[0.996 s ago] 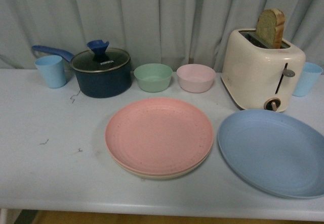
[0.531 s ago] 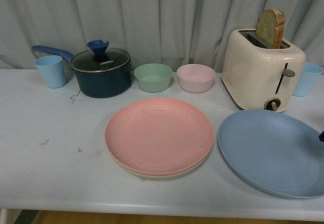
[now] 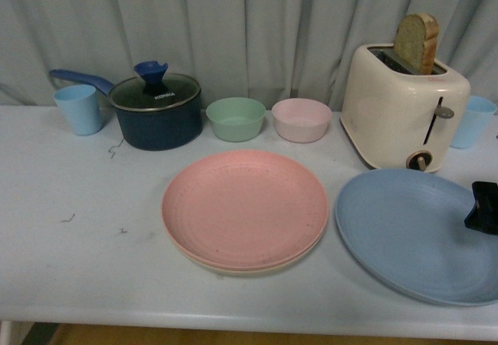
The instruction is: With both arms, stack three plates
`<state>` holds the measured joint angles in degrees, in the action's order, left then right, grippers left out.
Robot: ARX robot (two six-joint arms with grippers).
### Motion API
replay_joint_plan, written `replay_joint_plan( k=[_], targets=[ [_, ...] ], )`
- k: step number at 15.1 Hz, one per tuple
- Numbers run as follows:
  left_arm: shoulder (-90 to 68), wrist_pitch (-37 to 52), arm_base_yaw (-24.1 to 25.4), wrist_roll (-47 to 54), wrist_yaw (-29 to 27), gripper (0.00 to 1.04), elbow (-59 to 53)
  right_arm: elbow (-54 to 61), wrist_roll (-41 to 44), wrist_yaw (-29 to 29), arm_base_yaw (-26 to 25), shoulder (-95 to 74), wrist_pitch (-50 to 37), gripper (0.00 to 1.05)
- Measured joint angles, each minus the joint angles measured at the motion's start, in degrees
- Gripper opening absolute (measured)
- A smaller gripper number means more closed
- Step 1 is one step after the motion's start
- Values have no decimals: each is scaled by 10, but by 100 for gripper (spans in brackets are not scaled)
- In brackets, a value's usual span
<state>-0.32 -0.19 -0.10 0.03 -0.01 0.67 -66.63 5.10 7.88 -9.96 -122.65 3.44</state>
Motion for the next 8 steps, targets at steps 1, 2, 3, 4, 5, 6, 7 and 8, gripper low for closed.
replay_joint_plan(
  k=[1,2,3,4,5,6,7,8],
  targets=[
    [0,0,0,0,0,98,0,-1,0,-2,2,-1,-1,90],
    [0,0,0,0,0,98,0,-1,-1,-5,2,-3,-2,86],
    [0,0,0,0,0,98,0,-1,-1,-6,2,-4,-1,84],
    [0,0,0,0,0,98,0,-1,-1,-6,3,-6,-2,81],
    [0,0,0,0,0,98,0,-2,-1,-7,3,-10,-3,73],
    [0,0,0,0,0,98,0,-4,-2,-14,2,-15,-3,64],
    [0,0,0,0,0,98,0,-5,-2,-17,2,-18,-5,57],
    [0,0,0,0,0,98,0,-8,-2,-18,2,-19,-5,50]
  ],
)
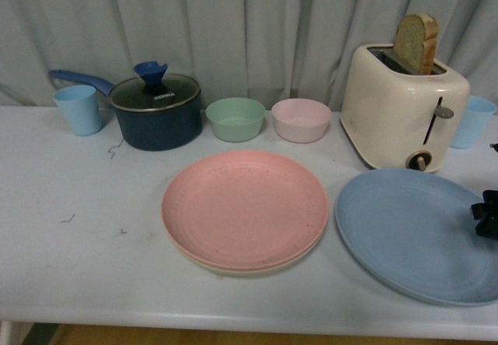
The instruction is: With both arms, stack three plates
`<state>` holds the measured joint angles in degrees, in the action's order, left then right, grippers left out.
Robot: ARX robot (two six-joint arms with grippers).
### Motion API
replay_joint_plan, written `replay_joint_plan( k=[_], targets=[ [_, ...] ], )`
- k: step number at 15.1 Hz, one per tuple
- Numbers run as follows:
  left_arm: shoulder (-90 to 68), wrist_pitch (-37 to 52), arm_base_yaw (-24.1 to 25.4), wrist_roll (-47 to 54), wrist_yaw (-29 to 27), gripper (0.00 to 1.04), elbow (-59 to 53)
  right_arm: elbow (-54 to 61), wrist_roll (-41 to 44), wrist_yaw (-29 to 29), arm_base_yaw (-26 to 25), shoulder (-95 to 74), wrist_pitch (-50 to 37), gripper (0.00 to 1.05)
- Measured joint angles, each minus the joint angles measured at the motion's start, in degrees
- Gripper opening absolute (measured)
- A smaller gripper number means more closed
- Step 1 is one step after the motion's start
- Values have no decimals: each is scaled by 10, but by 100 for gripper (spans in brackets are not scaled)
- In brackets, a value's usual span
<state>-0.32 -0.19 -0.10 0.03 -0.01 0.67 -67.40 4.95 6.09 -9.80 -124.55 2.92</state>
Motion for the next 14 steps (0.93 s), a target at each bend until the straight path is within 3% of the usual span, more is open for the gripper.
replay_joint_plan(
  k=[1,3,7,11,14],
  targets=[
    [0,0,0,0,0,98,0,-3,0,1,-4,0,-4,21],
    [0,0,0,0,0,98,0,19,-4,29,-16,23,-16,6],
    [0,0,0,0,0,98,0,106,-6,55,-48,119,-20,3],
    [0,0,0,0,0,98,0,177,3,97,-109,288,38,3],
    [0,0,0,0,0,98,0,177,-21,127,-73,389,47,3]
  ],
)
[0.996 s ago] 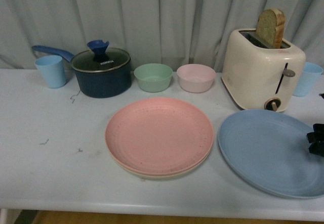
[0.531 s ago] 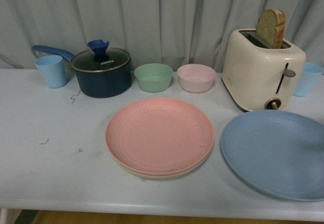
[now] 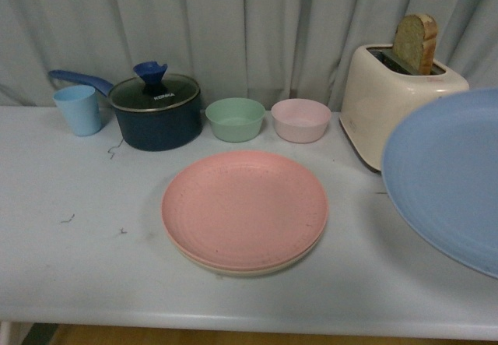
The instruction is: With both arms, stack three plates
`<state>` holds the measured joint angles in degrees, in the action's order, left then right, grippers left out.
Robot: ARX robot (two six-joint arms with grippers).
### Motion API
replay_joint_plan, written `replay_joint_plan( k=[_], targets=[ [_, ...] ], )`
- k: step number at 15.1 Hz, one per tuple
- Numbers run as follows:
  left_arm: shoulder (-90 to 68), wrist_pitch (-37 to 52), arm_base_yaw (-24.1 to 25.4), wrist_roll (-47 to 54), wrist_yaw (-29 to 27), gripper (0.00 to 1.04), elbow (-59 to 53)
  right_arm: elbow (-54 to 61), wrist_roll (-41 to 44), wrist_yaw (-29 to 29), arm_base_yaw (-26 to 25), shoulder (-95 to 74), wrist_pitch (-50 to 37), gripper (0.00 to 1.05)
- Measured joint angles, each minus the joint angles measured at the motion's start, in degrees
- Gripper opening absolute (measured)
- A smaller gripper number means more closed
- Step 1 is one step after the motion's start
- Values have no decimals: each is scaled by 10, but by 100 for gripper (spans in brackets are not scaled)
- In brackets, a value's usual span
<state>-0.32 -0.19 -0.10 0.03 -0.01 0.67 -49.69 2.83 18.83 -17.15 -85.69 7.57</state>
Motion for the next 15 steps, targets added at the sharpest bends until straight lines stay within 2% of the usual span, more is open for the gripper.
replay_joint_plan(
  k=[2,7,11,15],
  targets=[
    [0,0,0,0,0,98,0,-8,-44,-6,55,5,-29,3],
    [0,0,0,0,0,98,0,-56,-167,-73,212,-92,-101,3],
    [0,0,0,0,0,98,0,-102,-233,-116,295,-177,-123,3],
    [0,0,0,0,0,98,0,-159,-294,-160,352,-286,-127,3]
  ],
)
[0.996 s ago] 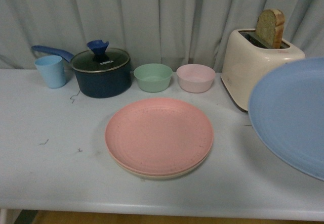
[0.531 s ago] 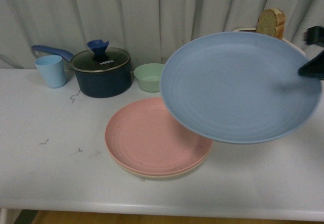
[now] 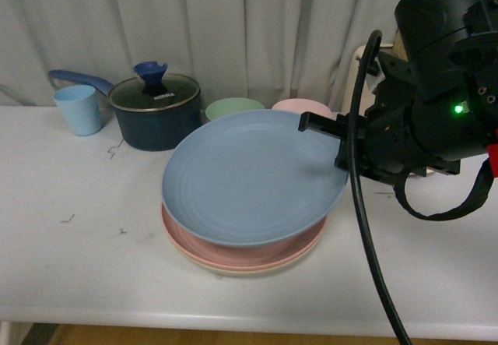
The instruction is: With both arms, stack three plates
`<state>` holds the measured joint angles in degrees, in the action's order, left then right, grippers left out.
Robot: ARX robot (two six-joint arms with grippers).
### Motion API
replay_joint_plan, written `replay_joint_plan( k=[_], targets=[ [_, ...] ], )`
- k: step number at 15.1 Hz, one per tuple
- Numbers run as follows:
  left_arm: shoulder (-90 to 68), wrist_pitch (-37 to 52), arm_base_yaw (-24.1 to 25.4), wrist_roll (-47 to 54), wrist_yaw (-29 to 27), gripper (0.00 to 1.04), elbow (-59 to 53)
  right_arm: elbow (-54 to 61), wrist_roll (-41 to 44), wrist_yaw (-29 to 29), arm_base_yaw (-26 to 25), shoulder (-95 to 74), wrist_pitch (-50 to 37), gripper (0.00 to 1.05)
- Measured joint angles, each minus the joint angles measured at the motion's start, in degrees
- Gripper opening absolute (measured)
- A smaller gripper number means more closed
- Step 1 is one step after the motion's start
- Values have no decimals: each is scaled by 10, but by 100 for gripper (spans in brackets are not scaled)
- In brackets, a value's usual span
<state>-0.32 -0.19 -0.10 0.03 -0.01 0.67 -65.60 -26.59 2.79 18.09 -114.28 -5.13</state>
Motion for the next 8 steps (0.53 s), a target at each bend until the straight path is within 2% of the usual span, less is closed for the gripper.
replay_joint_plan(
  k=[8],
  targets=[
    [0,0,0,0,0,98,0,-7,-4,-37,14,-38,-3,3]
  ],
)
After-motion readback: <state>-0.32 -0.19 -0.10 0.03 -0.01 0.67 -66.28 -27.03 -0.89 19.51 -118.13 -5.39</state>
